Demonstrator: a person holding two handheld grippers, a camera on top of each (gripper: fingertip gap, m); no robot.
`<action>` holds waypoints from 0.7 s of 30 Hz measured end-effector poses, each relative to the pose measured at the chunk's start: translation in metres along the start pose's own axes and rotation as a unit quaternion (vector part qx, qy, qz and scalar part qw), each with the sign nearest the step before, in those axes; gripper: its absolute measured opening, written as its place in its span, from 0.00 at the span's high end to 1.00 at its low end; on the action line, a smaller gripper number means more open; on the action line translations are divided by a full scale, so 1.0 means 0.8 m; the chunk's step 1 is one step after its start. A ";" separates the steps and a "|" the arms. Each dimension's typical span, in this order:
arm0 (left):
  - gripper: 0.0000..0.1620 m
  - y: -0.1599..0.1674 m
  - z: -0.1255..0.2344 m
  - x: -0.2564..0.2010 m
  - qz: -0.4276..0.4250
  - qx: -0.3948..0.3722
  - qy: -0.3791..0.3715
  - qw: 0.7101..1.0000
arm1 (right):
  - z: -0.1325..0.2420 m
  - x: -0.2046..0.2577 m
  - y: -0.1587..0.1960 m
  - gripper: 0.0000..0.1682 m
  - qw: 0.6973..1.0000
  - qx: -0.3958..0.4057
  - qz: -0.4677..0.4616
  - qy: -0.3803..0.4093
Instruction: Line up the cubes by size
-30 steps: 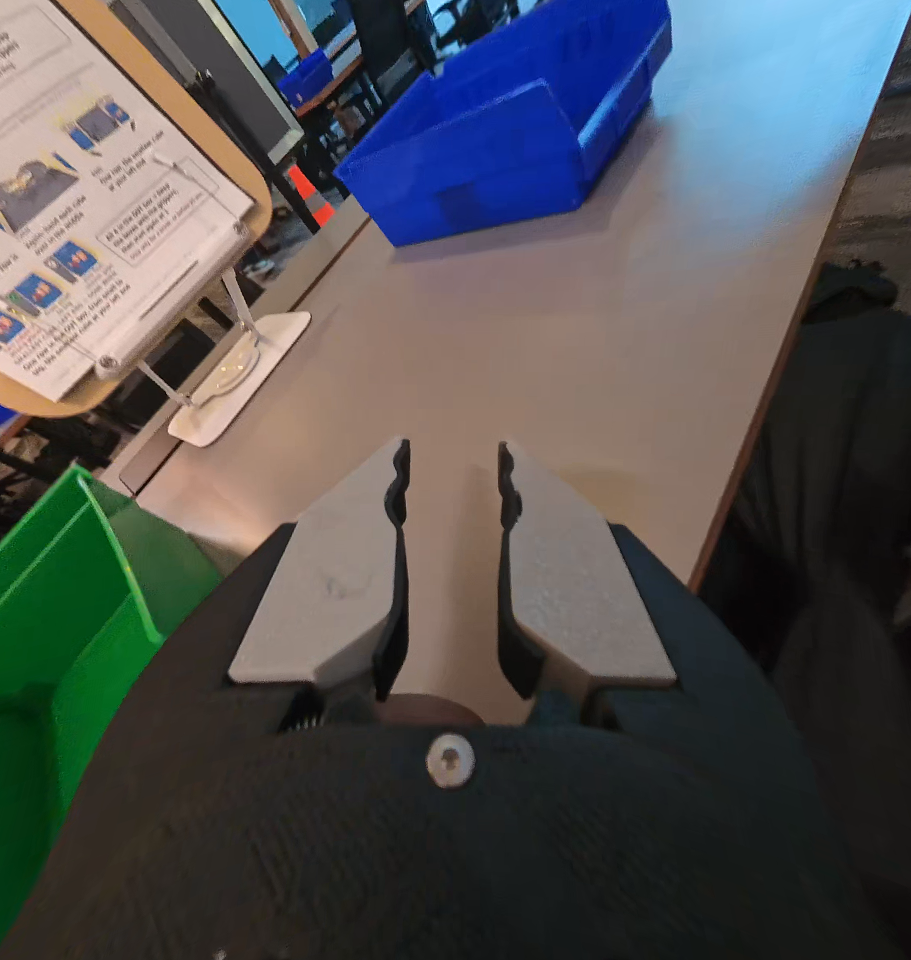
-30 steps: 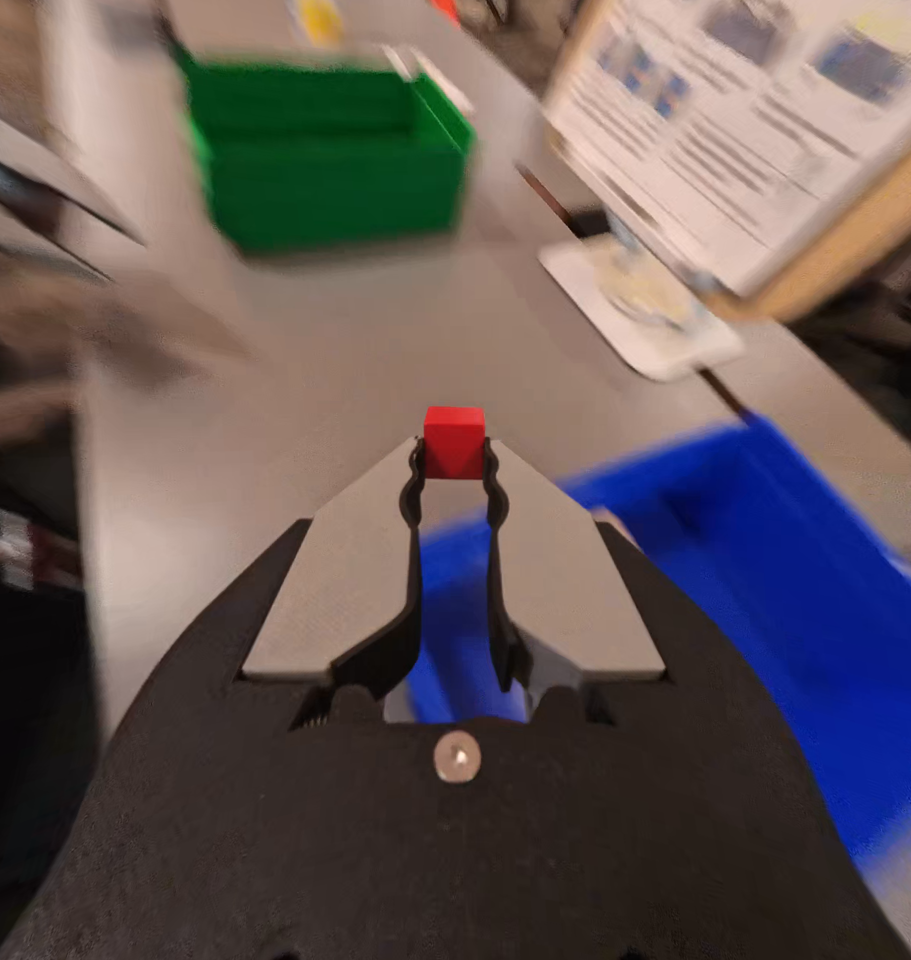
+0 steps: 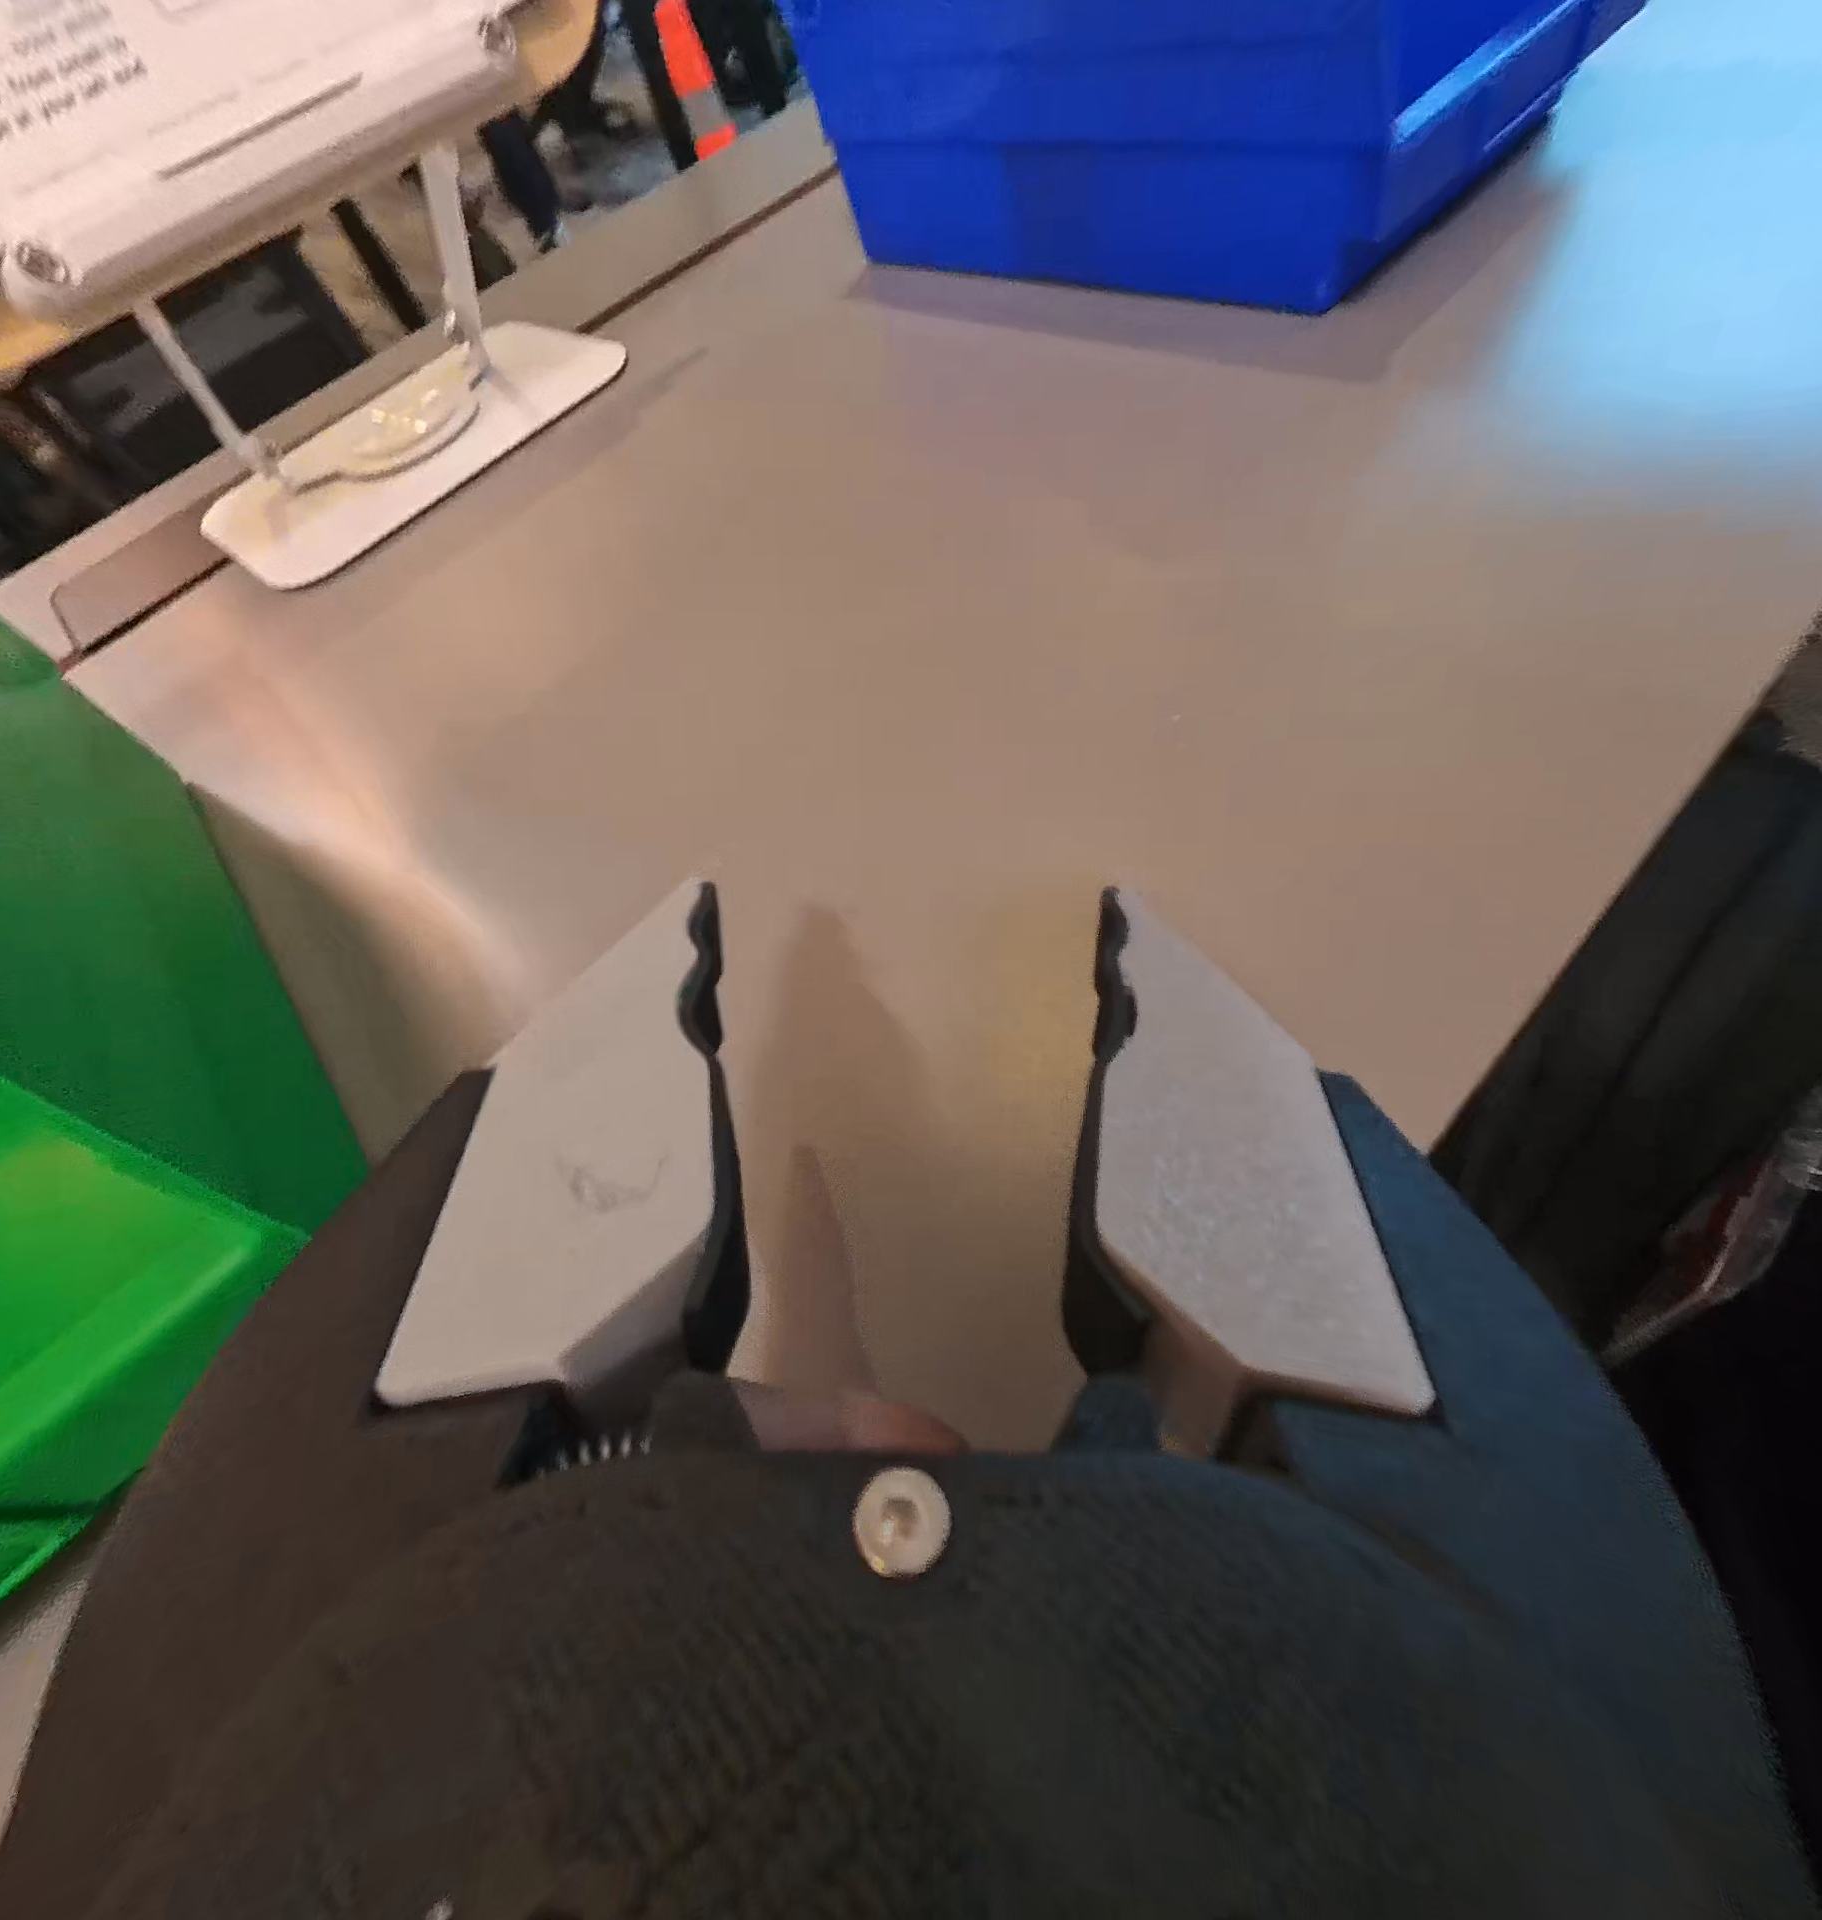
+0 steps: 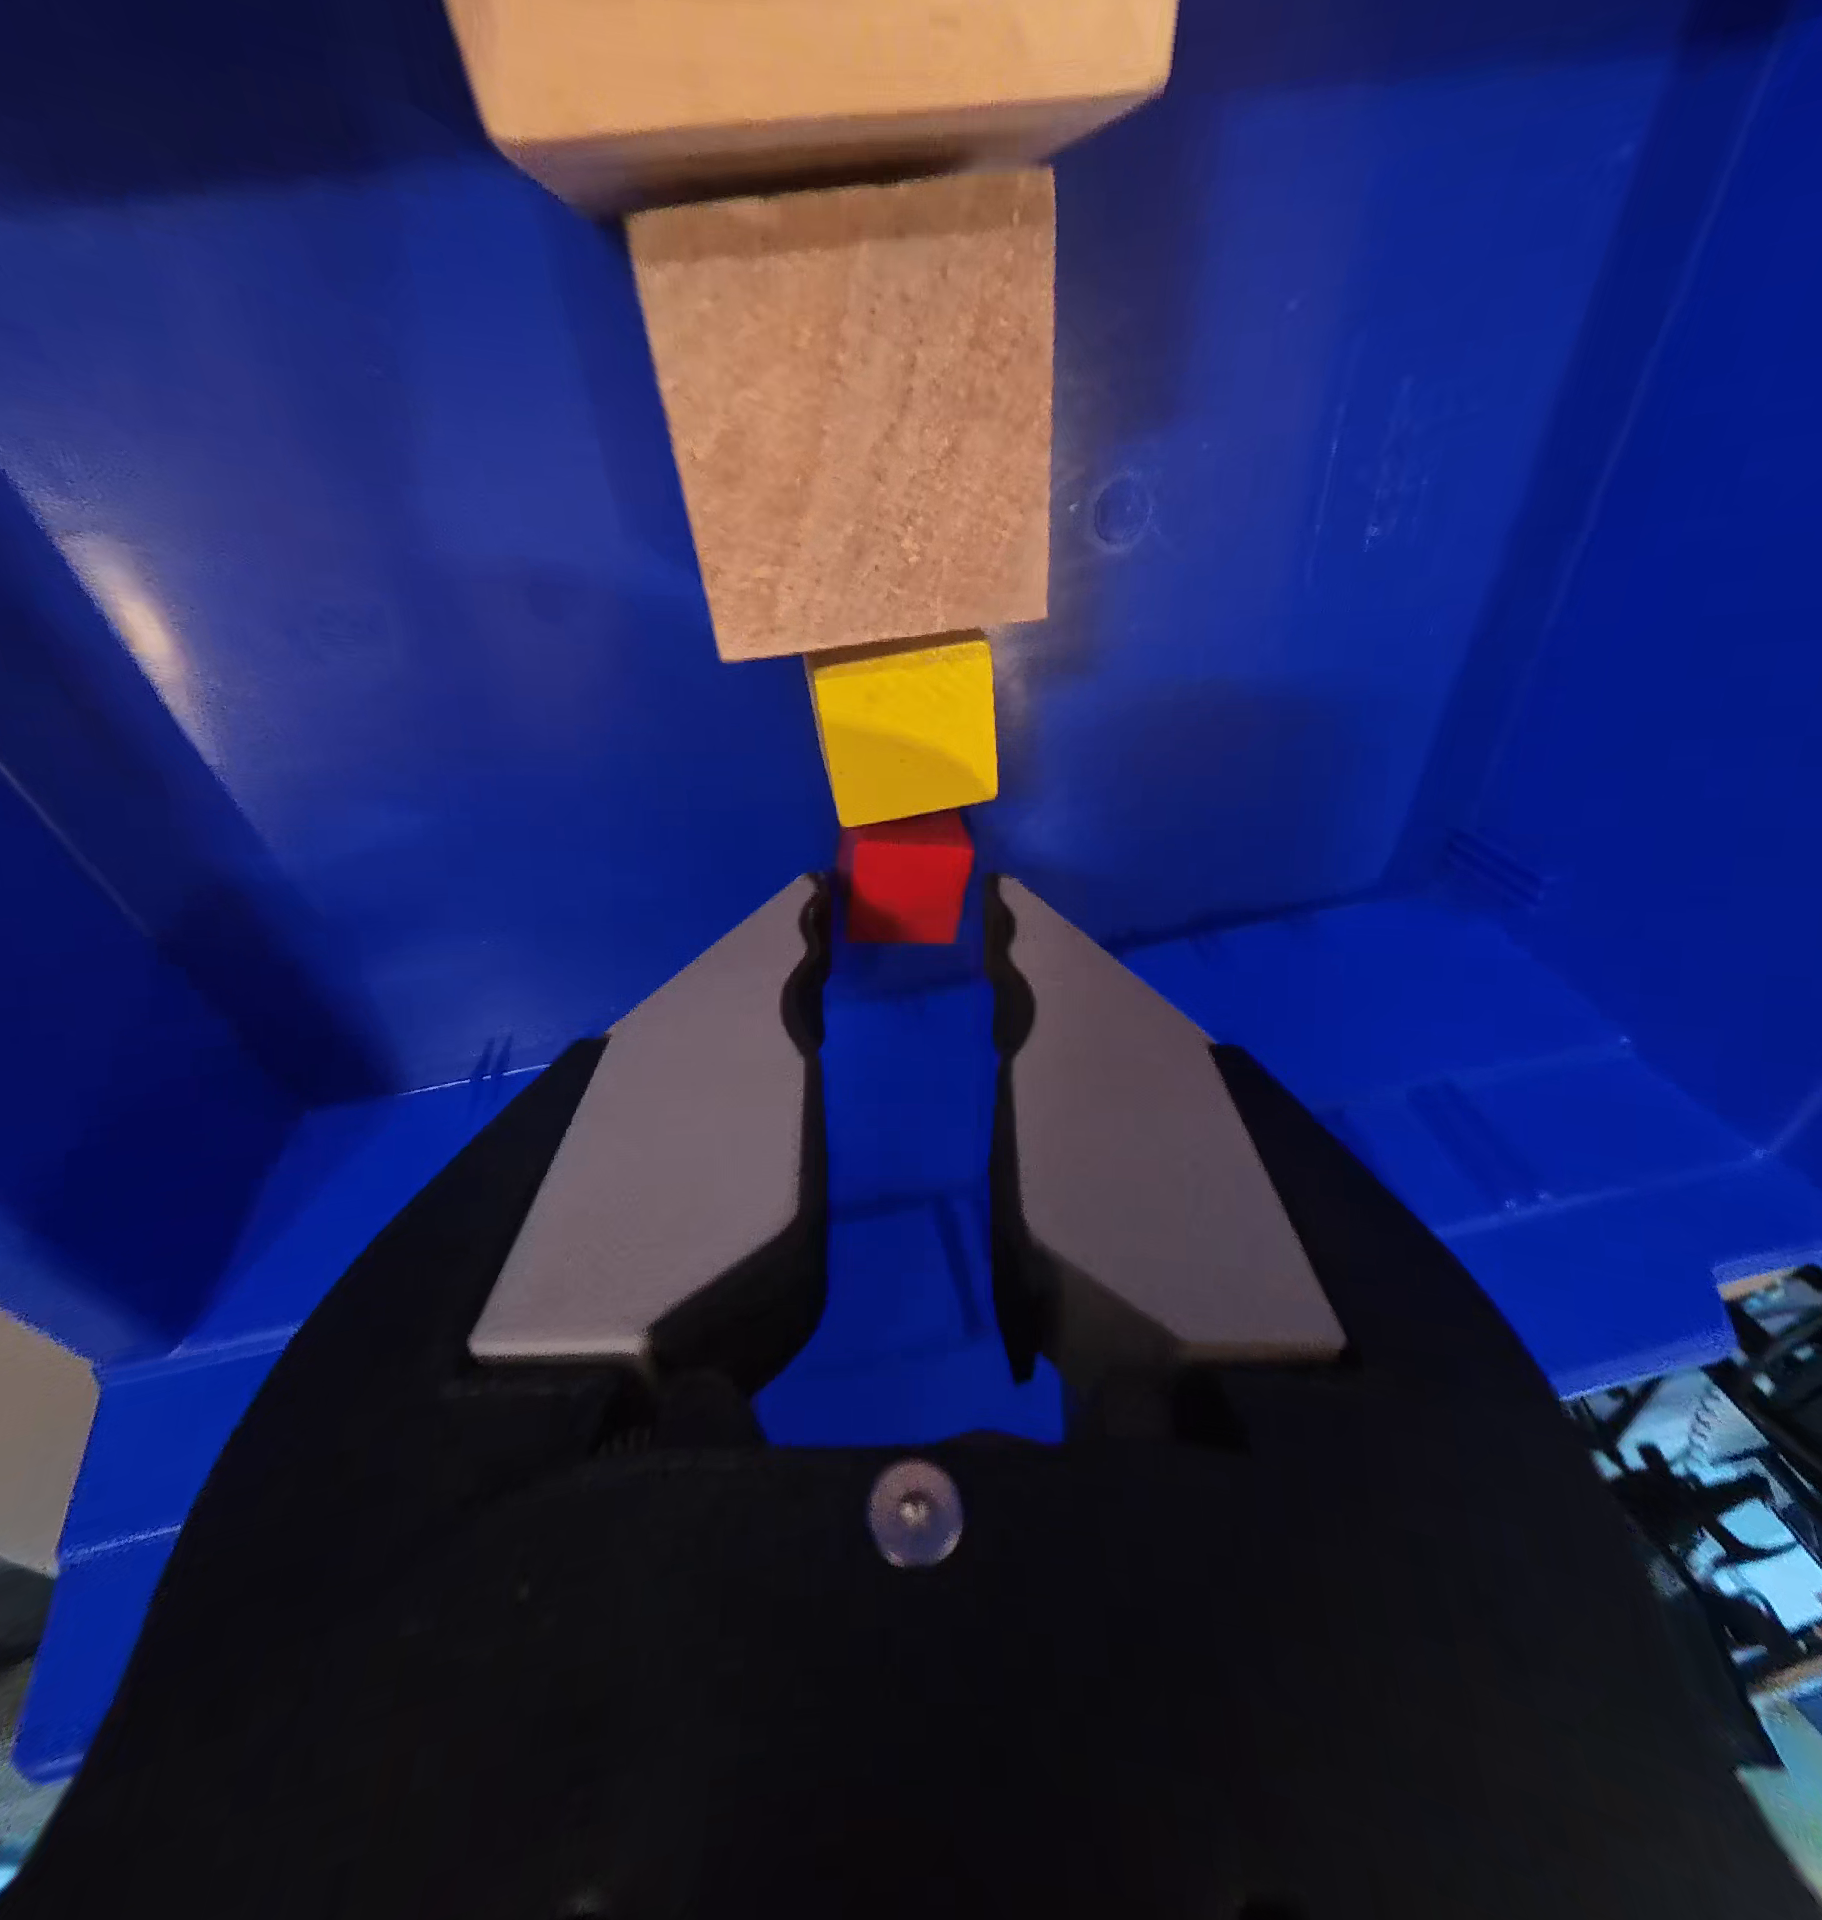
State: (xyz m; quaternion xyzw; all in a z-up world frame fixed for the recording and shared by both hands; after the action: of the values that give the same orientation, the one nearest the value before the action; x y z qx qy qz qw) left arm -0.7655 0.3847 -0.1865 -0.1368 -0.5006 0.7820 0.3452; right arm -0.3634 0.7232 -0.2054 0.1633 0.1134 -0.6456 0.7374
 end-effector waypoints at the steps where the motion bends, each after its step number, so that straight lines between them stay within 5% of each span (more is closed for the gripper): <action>1: 0.52 0.002 -0.004 0.001 0.004 0.013 -0.010 1.000 | -0.001 0.001 0.000 0.83 1.000 0.006 0.004 0.001; 5: 0.34 0.001 -0.013 0.004 0.010 0.029 -0.046 0.998 | 0.002 0.001 -0.003 0.81 1.000 0.004 -0.003 0.013; 8: 0.35 -0.018 -0.010 0.026 0.049 -0.005 -0.123 0.991 | 0.021 -0.013 0.001 0.70 0.997 -0.002 -0.048 0.057; 11: 0.45 -0.040 0.008 0.065 0.021 -0.027 -0.267 0.963 | 0.071 -0.030 -0.015 0.69 0.976 -0.109 -0.139 0.127; 14: 0.45 -0.058 0.024 0.092 0.011 -0.044 -0.351 0.935 | 0.136 -0.029 -0.035 0.59 0.911 -0.247 -0.259 0.206; 21: 0.46 -0.061 0.022 0.100 0.045 -0.061 -0.373 0.925 | 0.225 0.072 -0.048 0.40 0.746 -0.413 -0.447 0.269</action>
State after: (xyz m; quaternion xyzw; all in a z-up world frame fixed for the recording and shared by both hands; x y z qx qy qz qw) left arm -0.8140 0.4392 -0.1251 0.1217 -0.6331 0.7593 0.0887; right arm -0.4009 0.5961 -0.0649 -0.0598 0.6229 -0.7207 0.2984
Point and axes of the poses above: each gripper's, where its closed fingertips meet, z back along the fingers, y out of its underside, x = y × z across the jaws, the point moved 4 cm from there along z, back along the fingers, and after that the axes turned 12 degrees about y, right-handed, at the moved point
